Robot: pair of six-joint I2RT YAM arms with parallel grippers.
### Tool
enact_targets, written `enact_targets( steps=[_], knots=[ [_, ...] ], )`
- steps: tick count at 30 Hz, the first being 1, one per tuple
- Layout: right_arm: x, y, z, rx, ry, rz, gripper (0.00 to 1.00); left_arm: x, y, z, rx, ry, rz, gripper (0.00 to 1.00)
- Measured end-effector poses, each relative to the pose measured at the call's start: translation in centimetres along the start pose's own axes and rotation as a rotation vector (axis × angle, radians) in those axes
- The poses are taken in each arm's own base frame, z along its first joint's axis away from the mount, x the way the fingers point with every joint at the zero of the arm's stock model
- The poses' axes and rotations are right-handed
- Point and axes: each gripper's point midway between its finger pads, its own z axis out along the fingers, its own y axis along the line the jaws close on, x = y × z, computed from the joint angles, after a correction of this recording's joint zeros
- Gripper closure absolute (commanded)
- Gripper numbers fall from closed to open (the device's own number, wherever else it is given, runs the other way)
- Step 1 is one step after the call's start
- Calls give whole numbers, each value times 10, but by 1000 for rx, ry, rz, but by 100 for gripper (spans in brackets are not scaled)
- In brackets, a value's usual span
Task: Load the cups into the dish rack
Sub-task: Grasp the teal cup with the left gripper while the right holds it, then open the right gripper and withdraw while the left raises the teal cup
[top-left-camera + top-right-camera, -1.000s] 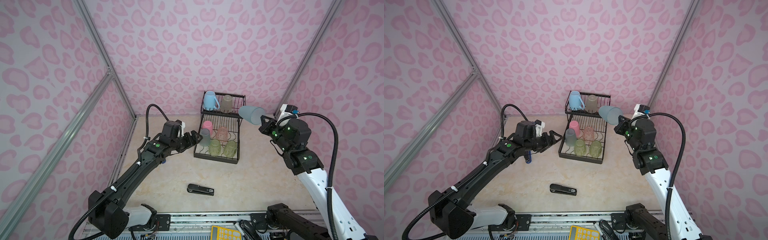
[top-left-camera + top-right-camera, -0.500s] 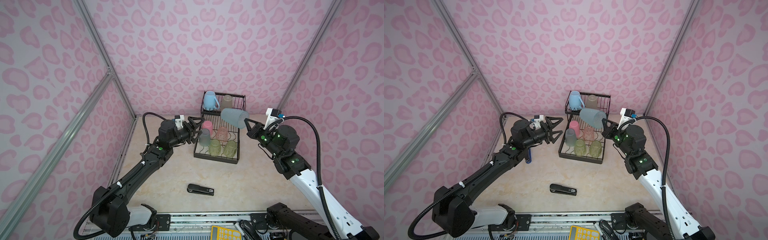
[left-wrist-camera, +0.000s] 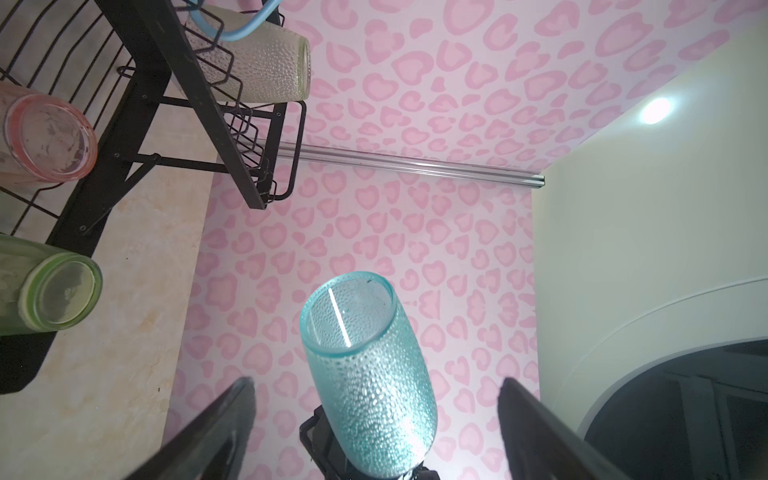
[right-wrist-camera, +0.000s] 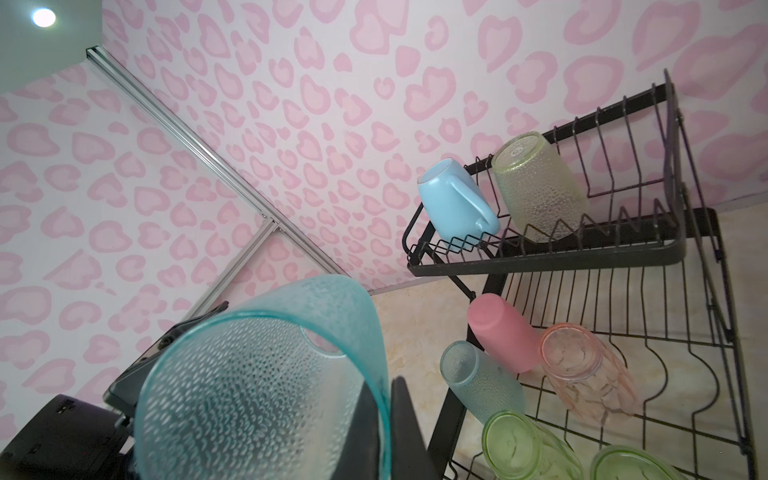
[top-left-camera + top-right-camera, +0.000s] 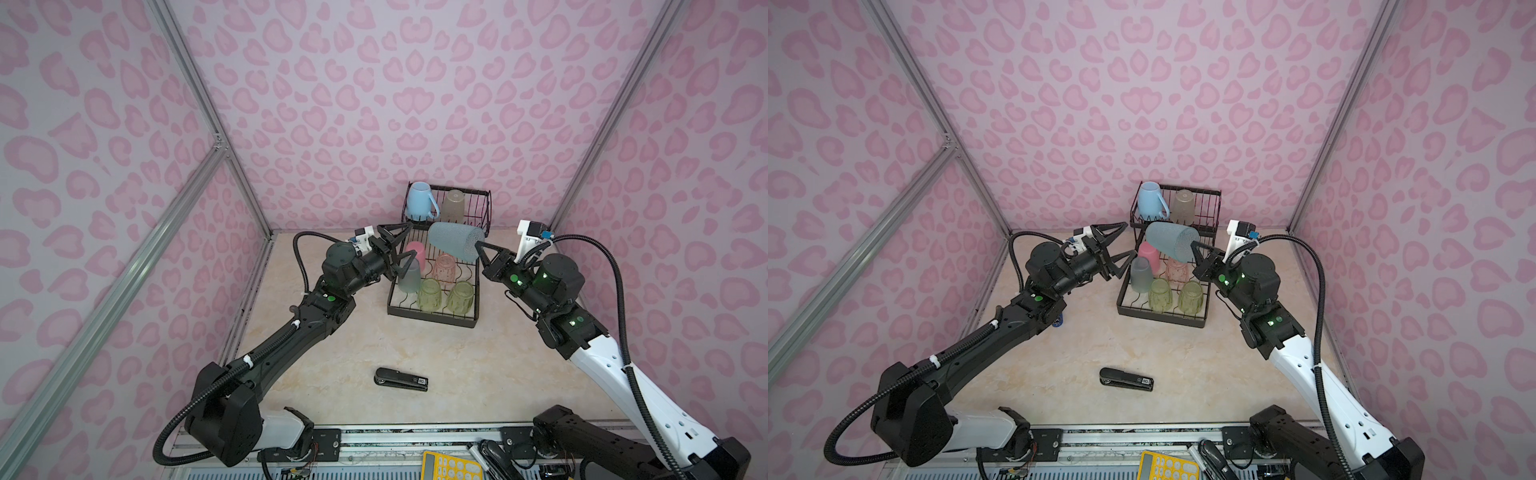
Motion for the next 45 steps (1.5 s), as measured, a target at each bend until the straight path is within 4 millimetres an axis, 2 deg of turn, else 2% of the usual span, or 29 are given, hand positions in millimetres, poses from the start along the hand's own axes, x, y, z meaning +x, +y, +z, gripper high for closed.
enact_targets(
  steps=[7,12,19,29,36,45],
  knots=[
    [6,3,9,-28,20,17,100,9,11,20,-18,-12,-59,9],
    [7,5,12,-42,22,27,100,13,11,31,-14,-33,-90,12],
    [8,9,11,-62,26,25,100,14,14,42,-47,-84,-113,17],
    [15,4,8,-59,40,23,100,19,22,58,-88,-120,-145,22],
    [15,2,5,-54,36,16,100,22,20,65,-85,-134,-144,36],
    [13,-4,2,-40,41,15,98,25,21,67,-86,-147,-132,46]
  ],
)
